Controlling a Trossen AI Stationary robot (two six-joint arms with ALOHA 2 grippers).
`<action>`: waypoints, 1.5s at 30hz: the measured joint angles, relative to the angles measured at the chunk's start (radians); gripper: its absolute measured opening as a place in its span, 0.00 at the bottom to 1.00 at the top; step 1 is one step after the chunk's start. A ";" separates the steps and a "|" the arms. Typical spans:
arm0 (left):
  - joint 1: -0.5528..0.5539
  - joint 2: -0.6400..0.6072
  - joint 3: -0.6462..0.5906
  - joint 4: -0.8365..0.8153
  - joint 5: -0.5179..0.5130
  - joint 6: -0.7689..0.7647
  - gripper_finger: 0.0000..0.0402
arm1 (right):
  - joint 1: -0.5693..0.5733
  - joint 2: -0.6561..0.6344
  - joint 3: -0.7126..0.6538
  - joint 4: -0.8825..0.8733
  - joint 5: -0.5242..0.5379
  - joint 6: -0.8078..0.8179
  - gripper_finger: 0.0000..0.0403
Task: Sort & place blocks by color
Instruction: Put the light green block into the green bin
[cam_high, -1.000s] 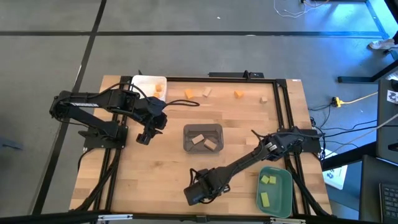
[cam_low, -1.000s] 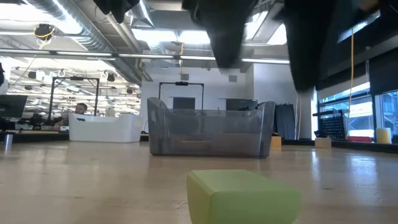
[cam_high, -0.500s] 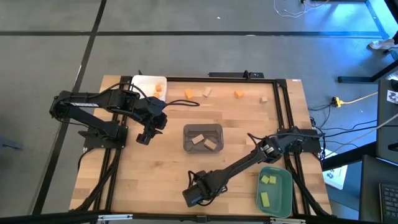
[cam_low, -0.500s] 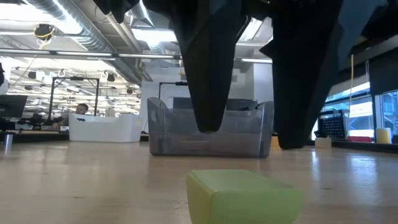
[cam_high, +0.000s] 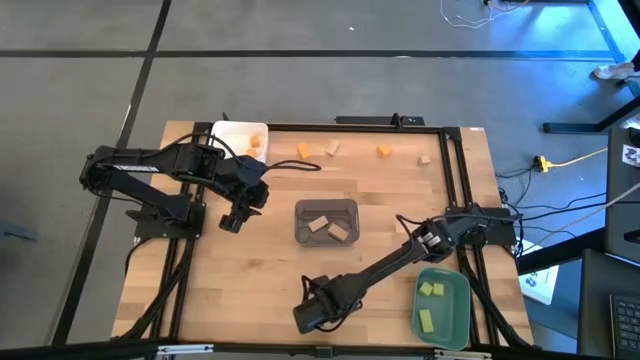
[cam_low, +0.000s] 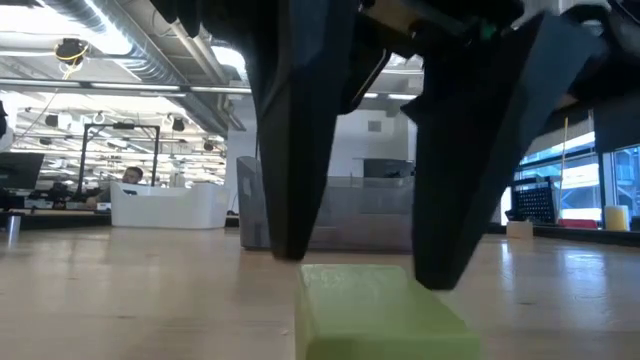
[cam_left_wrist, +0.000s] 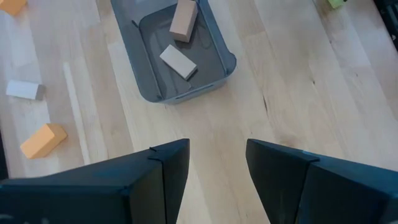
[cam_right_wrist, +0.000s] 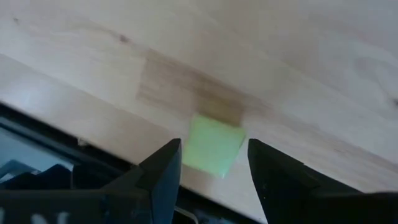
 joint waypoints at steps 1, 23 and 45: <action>0.000 0.000 0.000 0.000 0.000 0.000 0.38 | -0.001 0.000 0.000 -0.001 0.007 0.000 0.46; 0.000 0.000 0.000 -0.003 0.000 0.000 0.38 | -0.004 0.035 0.000 0.015 -0.016 0.038 0.46; 0.000 0.000 0.000 -0.003 0.000 0.000 0.38 | -0.004 0.037 0.000 0.019 0.010 0.063 0.46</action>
